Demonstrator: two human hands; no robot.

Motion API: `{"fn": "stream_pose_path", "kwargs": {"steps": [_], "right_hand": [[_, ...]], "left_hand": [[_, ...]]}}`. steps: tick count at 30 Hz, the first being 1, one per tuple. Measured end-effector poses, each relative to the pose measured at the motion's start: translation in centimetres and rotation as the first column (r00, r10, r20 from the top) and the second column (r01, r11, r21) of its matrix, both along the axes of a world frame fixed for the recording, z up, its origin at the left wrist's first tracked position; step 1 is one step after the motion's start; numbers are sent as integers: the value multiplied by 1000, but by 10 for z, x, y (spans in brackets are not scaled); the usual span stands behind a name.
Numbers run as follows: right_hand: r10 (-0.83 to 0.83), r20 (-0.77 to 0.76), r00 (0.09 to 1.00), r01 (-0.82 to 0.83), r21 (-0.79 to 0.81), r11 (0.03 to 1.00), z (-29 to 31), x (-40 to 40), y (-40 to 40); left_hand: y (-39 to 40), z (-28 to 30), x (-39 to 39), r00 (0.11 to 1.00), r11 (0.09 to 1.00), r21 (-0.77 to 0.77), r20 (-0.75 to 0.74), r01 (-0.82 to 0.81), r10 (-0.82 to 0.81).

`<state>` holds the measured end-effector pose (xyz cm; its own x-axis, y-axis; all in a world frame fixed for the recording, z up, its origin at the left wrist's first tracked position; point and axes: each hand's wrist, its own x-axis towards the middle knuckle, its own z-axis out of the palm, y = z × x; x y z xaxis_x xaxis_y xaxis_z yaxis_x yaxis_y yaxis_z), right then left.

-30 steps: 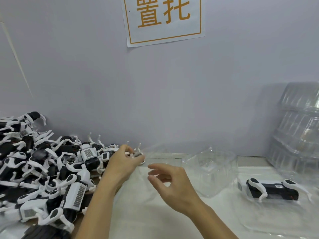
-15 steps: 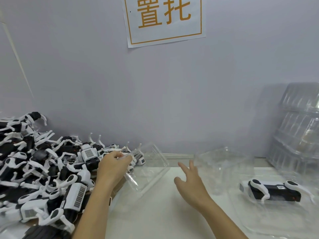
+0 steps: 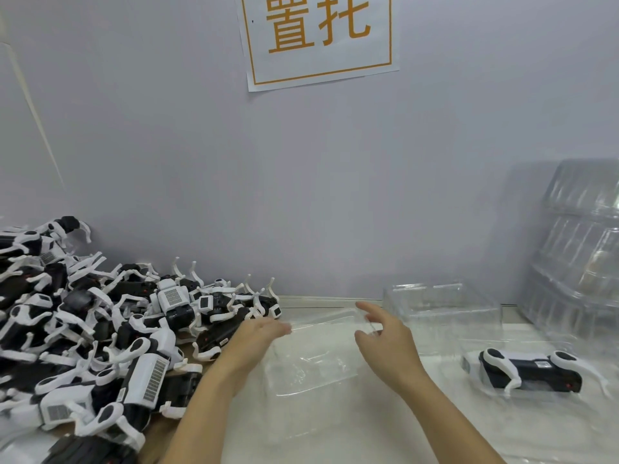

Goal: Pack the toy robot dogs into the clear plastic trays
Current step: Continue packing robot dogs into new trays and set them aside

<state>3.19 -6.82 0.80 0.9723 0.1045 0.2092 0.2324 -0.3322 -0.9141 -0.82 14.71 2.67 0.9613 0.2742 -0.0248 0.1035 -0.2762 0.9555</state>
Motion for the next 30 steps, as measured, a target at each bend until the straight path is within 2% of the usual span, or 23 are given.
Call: {"fn": "stream_pose_path", "kwargs": {"steps": [3,7,9,11,15,18,21,25,27,30], "right_hand": [[-29,-37,999,28,-18,999,3,7,-11],[-178,-6,984,177,-98,979,5,7,-15],[-245,48,968,249,-137,959,5,4,-12],[-289,101,952,301,-149,942,5,2,-9],[-305,115,945,320,-159,934,5,1,-7],[-305,112,946,320,-160,934,4,1,-7],[-311,114,944,326,-169,930,3,0,-7],[-296,136,946,318,-187,930,4,1,-7],[-302,159,940,330,-201,922,3,1,-7],[-308,227,924,358,-224,907,2,0,-5]], "left_hand": [[-9,-13,9,996,996,83,82,-25,18],[-11,-20,15,944,944,233,288,-233,162],[-3,-21,18,919,905,289,332,-312,211],[6,-24,21,942,886,366,278,-284,187],[20,-37,28,994,889,447,90,-94,60],[23,-46,31,989,847,515,126,-130,74],[20,-41,28,934,812,491,311,-317,176],[16,-17,19,803,787,345,518,-512,295],[12,-3,13,746,814,216,571,-540,344],[5,14,8,722,887,16,588,-461,365]]}}
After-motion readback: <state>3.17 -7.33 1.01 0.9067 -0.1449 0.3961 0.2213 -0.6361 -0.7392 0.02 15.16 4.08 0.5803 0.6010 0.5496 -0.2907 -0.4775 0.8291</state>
